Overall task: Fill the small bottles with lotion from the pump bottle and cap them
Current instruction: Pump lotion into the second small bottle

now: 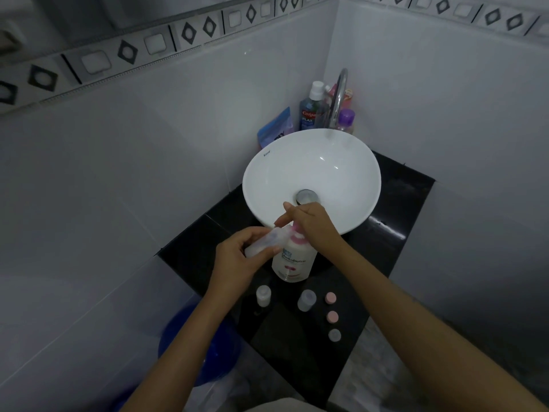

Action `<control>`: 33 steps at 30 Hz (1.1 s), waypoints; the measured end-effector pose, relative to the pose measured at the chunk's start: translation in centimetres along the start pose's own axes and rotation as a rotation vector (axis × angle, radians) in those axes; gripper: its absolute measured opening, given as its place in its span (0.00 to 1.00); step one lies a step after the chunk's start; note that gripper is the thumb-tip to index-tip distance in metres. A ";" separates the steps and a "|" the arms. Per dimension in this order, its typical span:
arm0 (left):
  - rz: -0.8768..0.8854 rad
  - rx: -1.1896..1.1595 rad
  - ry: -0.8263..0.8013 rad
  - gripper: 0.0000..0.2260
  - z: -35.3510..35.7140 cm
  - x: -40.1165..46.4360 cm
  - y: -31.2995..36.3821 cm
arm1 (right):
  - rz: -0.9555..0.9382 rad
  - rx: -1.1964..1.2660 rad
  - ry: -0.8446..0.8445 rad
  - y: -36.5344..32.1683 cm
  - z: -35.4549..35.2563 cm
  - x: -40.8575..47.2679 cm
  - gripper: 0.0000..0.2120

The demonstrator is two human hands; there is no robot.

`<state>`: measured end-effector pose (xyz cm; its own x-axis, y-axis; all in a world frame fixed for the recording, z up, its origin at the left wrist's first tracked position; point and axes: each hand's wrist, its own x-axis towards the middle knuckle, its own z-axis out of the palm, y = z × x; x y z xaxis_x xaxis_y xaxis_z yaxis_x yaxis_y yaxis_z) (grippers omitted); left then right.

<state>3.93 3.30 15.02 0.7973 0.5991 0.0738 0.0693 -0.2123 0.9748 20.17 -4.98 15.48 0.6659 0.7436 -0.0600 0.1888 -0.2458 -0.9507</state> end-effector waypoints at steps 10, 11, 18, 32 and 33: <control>0.003 -0.031 -0.005 0.17 0.2 0.0 0.4 | 0.000 -0.028 0.031 0.1 0.0 0.1 0.20; -0.008 -0.030 -0.006 0.16 0.3 0.0 0.3 | 0.008 -0.039 0.014 0.3 0.2 0.0 0.20; 0.015 -0.045 0.009 0.20 0.1 -0.1 0.9 | 0.031 -0.092 -0.024 -1.0 -0.5 -0.1 0.19; -0.030 -0.019 0.006 0.15 0.4 0.0 0.1 | 0.087 -0.001 0.010 -0.1 0.2 -0.2 0.19; -0.018 -0.018 0.008 0.15 0.3 0.0 0.4 | 0.057 -0.053 0.007 -0.5 -0.1 -0.1 0.19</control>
<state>4.13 2.98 15.33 0.7910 0.6090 0.0583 0.0726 -0.1880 0.9795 20.03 -4.98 15.97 0.6815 0.7233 -0.1113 0.1882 -0.3201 -0.9285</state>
